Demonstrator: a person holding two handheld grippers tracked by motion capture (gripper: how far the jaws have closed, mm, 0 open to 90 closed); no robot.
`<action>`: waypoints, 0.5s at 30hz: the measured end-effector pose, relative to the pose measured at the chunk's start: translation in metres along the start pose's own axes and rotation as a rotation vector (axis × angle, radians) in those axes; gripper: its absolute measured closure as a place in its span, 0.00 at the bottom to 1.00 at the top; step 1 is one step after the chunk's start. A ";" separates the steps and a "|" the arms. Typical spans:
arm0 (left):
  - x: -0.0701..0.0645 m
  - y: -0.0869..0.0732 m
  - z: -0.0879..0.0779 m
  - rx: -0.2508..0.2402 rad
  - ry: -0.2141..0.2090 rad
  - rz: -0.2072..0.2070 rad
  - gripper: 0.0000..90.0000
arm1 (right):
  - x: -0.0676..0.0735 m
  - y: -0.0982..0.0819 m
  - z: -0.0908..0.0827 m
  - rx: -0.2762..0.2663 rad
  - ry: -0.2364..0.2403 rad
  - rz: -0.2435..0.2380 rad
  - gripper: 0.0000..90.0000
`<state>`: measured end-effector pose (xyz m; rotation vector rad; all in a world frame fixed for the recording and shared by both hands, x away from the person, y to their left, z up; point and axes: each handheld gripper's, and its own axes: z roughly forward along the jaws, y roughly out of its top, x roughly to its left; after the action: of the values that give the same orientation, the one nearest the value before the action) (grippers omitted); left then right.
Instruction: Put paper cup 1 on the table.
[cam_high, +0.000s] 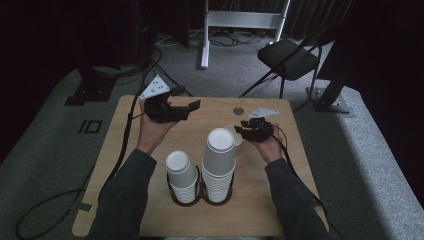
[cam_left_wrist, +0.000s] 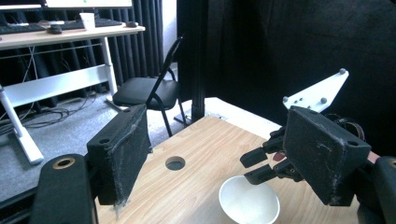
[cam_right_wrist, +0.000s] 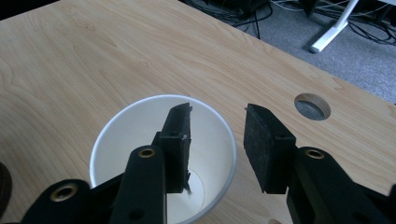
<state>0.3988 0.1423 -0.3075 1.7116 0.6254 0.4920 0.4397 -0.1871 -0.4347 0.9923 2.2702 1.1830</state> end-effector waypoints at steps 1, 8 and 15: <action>0.000 0.000 0.000 -0.002 -0.002 -0.003 0.25 | 0.001 0.000 -0.001 -0.001 0.002 -0.002 0.67; -0.004 0.002 -0.004 -0.007 -0.026 -0.019 0.25 | 0.005 0.001 -0.008 -0.023 0.009 -0.019 0.66; -0.009 0.005 -0.008 0.000 -0.041 -0.007 0.25 | 0.010 0.002 -0.019 -0.040 0.004 -0.036 0.65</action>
<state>0.3876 0.1416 -0.3012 1.7148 0.6015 0.4505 0.4219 -0.1889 -0.4222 0.9317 2.2489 1.2114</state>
